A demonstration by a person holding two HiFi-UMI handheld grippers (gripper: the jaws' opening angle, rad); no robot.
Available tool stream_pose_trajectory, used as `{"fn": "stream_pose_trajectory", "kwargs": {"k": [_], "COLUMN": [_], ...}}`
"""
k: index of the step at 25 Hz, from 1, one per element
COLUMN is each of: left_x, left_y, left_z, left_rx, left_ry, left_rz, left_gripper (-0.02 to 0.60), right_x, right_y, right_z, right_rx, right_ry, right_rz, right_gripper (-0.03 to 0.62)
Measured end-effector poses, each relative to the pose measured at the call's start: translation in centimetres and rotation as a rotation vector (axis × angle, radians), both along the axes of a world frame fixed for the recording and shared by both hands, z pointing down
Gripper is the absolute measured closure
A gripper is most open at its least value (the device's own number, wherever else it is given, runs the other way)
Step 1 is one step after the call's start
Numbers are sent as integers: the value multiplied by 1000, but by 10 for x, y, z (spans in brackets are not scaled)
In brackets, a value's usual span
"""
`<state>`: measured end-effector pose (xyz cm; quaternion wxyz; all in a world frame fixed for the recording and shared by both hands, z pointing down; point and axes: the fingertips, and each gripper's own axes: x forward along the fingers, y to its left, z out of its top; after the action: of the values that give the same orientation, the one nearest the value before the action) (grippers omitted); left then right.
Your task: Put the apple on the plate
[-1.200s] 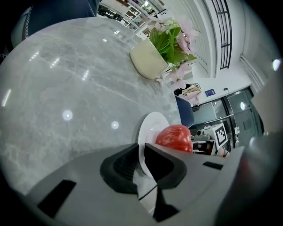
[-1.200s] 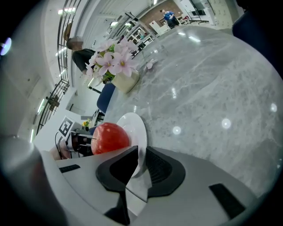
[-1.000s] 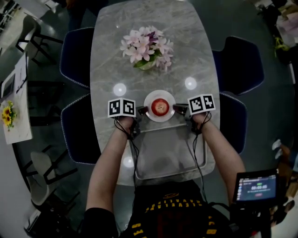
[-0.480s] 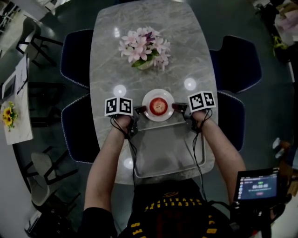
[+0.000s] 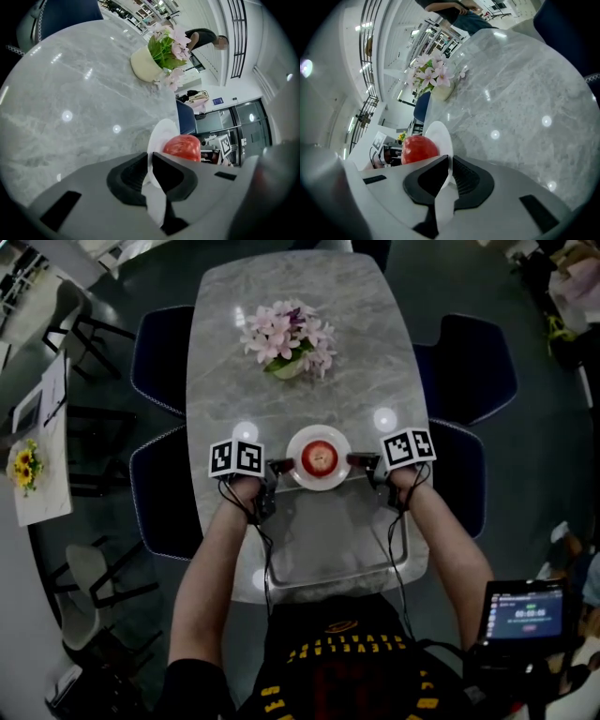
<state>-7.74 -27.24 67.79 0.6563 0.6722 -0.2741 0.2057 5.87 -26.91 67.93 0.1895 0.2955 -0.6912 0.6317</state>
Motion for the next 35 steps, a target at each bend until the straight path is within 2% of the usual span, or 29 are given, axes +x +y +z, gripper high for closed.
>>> {"fn": "stream_pose_trajectory", "kwargs": {"k": [11,21,35], "left_x": [14,22,5], "left_y": [81,166,192], "left_z": [-30,-1,30], "left_rx": [8,-42,-86], "left_ry": [17,9,-24], "left_rz": [-5,-10,-34], "left_gripper": [549,549,548], "right_x": [13,21,5], "right_y": [76,159,187], "right_z": [-25,5,34], "right_rx": [1,-43,-75], "right_ry": [-19,-5,28], "right_rz": [-34,-53,-63], "right_gripper": [556,556,556]}}
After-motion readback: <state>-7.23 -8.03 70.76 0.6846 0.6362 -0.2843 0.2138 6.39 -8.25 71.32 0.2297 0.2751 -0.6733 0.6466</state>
